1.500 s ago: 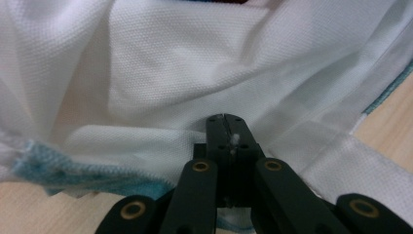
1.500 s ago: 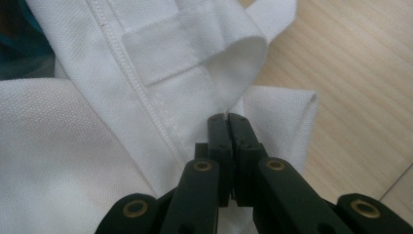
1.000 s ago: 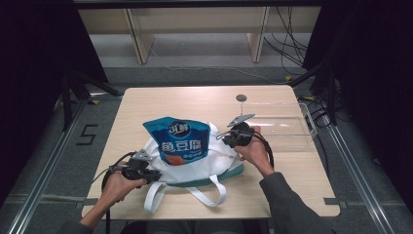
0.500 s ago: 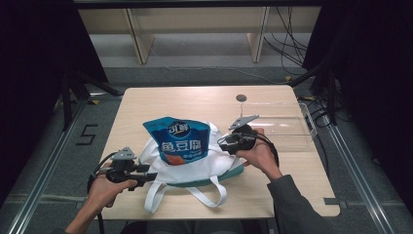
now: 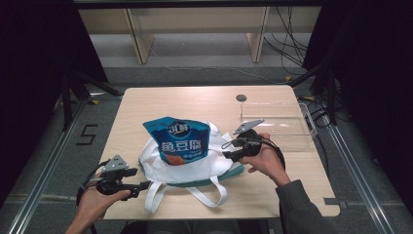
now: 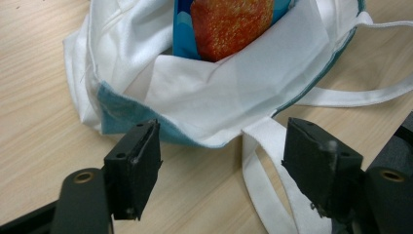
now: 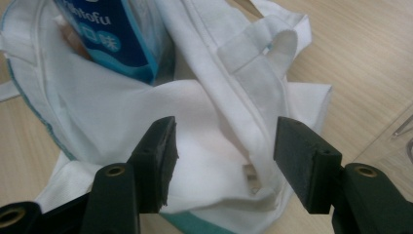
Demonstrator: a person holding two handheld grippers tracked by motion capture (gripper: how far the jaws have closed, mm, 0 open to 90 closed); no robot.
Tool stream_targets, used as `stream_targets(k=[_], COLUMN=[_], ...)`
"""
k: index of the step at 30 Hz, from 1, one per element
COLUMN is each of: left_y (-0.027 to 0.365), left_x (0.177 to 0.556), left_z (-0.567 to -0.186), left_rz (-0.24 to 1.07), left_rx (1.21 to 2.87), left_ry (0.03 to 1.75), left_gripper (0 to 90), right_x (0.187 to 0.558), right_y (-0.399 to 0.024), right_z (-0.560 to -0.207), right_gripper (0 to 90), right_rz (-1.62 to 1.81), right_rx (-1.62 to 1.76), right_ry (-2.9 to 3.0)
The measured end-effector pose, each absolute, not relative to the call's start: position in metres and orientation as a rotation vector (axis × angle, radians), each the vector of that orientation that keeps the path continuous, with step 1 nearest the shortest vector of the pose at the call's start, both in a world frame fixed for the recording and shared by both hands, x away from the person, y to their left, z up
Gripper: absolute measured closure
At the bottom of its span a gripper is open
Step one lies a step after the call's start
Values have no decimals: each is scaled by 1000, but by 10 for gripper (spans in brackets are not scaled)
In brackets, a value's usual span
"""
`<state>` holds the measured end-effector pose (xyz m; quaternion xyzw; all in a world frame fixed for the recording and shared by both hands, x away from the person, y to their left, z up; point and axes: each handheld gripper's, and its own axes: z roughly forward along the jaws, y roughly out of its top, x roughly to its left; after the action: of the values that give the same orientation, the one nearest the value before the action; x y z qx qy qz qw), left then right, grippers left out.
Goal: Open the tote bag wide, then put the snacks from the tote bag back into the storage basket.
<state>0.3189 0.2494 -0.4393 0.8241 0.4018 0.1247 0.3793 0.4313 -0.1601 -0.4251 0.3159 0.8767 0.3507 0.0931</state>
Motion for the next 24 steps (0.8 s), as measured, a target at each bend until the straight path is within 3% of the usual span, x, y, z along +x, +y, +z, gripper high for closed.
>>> stream_targets(k=[5, 24], left_y=[252, 269], left_x=[312, 294], left_z=[-443, -443], left_rz=[341, 365], left_rx=[2082, 2039], left_ry=[1034, 1081], left_gripper=[243, 220], right_x=[420, 413], right_y=[-160, -158], right_z=[-416, -406], right_gripper=[380, 354], right_rz=[1065, 1073], right_rx=[949, 903], right_ry=[2608, 2612])
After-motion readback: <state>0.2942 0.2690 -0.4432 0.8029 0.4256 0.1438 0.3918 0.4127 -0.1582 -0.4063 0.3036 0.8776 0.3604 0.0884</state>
